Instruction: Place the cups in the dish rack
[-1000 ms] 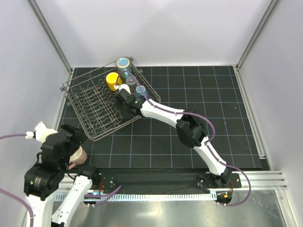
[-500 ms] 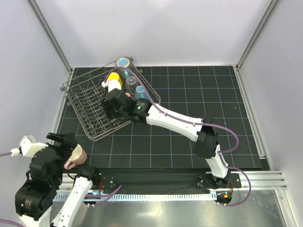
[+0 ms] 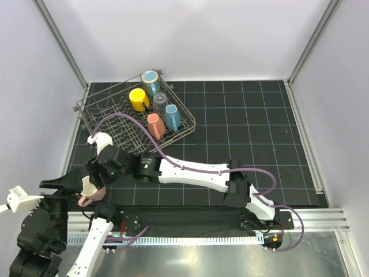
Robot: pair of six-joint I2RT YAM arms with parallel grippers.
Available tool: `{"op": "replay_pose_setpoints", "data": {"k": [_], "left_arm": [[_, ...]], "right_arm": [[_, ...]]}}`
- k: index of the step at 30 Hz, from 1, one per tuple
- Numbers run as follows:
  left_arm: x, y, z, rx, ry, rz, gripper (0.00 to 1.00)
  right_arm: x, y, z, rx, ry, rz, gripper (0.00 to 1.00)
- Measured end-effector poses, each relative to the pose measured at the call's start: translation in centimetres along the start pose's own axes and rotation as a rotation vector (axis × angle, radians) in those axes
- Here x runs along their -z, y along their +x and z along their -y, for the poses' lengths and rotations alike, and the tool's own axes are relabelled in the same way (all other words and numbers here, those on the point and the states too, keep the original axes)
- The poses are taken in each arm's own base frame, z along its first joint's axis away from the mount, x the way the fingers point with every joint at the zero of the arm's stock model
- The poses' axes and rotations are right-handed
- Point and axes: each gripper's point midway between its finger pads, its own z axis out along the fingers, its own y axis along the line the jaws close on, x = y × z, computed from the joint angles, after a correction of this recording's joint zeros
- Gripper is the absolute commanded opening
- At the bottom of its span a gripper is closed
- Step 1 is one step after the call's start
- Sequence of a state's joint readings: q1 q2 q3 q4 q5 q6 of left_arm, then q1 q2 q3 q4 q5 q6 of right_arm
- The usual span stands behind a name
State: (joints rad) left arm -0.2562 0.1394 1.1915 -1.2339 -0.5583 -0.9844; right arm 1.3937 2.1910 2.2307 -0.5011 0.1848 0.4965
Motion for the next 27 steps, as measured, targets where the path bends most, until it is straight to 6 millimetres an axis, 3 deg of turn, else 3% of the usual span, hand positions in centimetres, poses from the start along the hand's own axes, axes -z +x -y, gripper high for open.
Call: {"op": "replay_pose_setpoints", "data": {"k": [8,14,27], "left_arm": [[1.1,-0.9,0.0,0.034,0.035,0.025,0.76],[1.5,-1.1,0.1,0.060,0.042,0.029,0.75],[1.6,-0.7,-0.4,0.072,0.021,0.012,0.74]], "right_arm": [[-4.1,5.1,0.3,-0.110,-0.011,-0.118,0.67],[-5.9,8.4,1.4,-0.220,0.048,-0.191,0.67],[-7.7,9.6,1.4,-0.364,0.070,-0.196,0.65]]}}
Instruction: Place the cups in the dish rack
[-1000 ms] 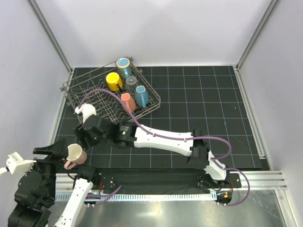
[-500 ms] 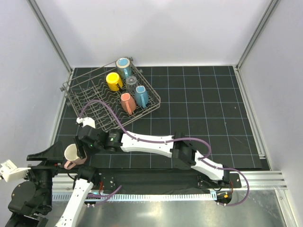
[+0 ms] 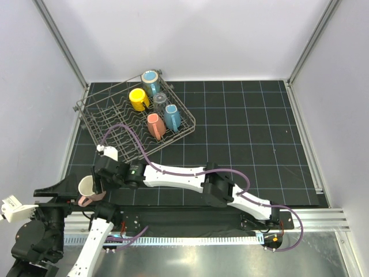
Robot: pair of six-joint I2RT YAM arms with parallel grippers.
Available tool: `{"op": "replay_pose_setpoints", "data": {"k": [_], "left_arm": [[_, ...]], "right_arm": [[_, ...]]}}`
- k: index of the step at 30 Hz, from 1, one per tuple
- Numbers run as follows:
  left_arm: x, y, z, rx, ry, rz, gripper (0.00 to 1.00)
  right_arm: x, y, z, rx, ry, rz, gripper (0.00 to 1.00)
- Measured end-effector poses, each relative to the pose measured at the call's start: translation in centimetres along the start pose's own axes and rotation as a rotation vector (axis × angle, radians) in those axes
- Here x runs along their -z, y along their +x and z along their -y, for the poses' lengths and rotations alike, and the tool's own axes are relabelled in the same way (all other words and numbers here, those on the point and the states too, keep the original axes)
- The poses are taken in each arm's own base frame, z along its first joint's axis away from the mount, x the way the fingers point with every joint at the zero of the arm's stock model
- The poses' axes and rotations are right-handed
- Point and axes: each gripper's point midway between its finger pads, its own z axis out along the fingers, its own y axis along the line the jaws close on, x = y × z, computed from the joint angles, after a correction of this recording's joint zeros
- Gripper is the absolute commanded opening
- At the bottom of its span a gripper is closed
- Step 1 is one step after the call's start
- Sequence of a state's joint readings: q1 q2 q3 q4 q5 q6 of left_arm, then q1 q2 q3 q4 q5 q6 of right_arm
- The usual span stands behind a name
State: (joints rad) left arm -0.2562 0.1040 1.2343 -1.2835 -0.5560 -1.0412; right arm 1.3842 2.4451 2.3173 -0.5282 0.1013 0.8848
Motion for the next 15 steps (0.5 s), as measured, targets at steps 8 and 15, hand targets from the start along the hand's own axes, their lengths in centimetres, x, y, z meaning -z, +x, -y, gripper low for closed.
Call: {"op": "replay_pose_setpoints", "data": {"k": [8,15], "left_arm": [[0.8,-0.9,0.3,0.000,0.021,0.015,0.73],[0.9,-1.0,0.2,-0.016,0.021,0.016,0.73]], "right_arm": [[-0.9,-0.2,1.1,-0.012,0.018,-0.001,0.63],[-1.6,-1.2,1.8,-0.025,0.014,0.010,0.61]]}}
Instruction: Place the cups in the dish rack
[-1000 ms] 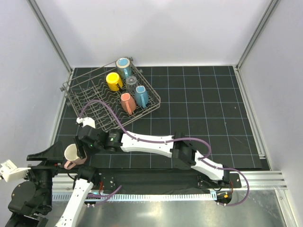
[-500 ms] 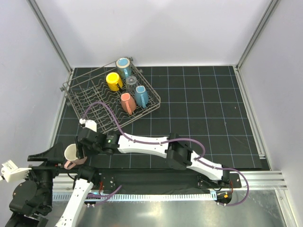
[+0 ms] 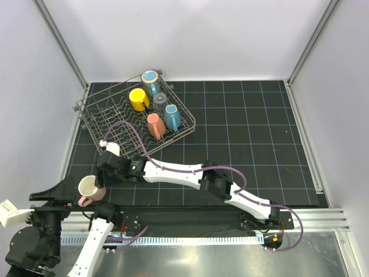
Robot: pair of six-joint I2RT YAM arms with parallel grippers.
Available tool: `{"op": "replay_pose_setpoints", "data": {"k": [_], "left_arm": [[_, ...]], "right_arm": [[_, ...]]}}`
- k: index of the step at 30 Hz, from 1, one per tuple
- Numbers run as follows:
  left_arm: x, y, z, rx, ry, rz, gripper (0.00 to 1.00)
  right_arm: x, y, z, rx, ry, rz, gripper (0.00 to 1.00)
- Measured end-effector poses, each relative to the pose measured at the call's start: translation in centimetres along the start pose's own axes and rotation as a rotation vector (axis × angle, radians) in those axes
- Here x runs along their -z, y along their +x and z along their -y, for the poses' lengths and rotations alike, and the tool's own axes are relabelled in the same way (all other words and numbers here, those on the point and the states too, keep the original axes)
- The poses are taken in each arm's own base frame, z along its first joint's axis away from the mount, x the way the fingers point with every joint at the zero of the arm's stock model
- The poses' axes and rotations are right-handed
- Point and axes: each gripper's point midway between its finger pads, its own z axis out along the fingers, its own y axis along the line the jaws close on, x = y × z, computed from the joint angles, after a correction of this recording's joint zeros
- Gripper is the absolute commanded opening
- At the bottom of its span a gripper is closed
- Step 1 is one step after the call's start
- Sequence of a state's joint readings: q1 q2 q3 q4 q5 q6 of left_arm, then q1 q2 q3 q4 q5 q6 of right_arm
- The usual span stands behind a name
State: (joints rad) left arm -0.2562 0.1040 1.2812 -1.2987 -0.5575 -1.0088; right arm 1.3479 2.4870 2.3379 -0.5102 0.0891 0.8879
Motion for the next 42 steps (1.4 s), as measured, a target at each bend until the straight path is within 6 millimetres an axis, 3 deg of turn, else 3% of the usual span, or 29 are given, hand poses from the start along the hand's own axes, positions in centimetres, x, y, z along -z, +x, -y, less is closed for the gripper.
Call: {"op": "replay_pose_setpoints", "data": {"k": [11,20,25,27,42], "left_arm": [[0.0,0.0,0.0,-0.007,0.000,0.000,0.73],[-0.2,0.2,-0.2,-0.022,-0.005,-0.004,0.73],[-0.2,0.3,-0.2,-0.024,-0.009,-0.006,0.73],[-0.3,0.4,-0.3,-0.023,-0.011,-0.007,0.73],[-0.4,0.6,-0.1,-0.015,-0.013,-0.019,0.72]], "right_arm": [[-2.0,-0.3,1.1,0.004,0.000,0.004,0.47],[-1.9,-0.1,0.7,0.023,-0.018,-0.008,0.24],[-2.3,0.8,2.0,0.038,0.005,-0.035,0.04],[-2.6,1.3,2.8,0.033,0.022,-0.052,0.04],[-2.1,0.9,2.8,0.099,-0.044,-0.033,0.04]]}}
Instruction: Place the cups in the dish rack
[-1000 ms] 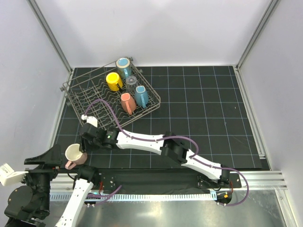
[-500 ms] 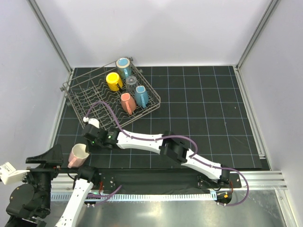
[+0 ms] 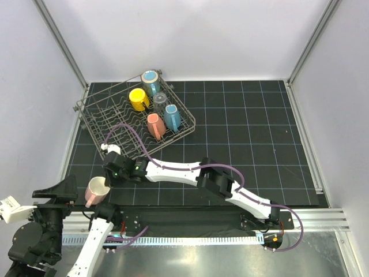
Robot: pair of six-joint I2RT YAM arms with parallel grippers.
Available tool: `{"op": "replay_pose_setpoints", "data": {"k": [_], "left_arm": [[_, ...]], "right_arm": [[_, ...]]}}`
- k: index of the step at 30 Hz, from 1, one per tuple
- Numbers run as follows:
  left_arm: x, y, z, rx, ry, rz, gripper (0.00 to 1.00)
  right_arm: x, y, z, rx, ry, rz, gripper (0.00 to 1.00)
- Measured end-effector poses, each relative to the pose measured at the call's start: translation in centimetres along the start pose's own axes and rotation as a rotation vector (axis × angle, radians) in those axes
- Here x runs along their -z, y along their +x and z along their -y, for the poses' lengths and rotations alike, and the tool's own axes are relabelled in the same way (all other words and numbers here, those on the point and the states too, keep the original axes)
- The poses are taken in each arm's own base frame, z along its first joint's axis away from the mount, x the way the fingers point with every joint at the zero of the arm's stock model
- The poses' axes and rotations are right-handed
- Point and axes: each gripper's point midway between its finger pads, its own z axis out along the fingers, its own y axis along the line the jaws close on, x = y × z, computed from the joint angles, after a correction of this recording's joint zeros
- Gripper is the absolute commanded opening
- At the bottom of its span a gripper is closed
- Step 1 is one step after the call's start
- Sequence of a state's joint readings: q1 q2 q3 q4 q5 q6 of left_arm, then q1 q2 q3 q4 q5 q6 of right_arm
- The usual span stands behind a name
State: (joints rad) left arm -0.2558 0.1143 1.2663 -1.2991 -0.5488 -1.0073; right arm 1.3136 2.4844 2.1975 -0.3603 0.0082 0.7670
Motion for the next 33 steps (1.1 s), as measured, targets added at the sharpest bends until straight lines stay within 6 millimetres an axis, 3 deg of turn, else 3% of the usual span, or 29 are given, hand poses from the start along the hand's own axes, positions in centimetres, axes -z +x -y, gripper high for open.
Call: {"op": "replay_pose_setpoints", "data": {"k": [10,21,28,33], "left_arm": [[-1.0,0.8,0.7,-0.022,-0.026,-0.048,0.73],[-1.1,1.4,1.5,-0.016,0.004,-0.077,0.73],[-0.8,1.9,4.0,0.040,0.103,-0.127,0.73],[-1.0,2.5,6.1,0.066,0.157,-0.180,0.72]], "right_arm": [[0.1,-2.7,1.6,-0.004,-0.074,0.005,0.04],[0.7,-5.0,1.0,-0.033,-0.177,0.041,0.04],[2.9,-7.6,-0.1,-0.041,-0.251,0.091,0.04],[5.8,-10.4,-1.5,-0.034,-0.308,0.149,0.04]]}}
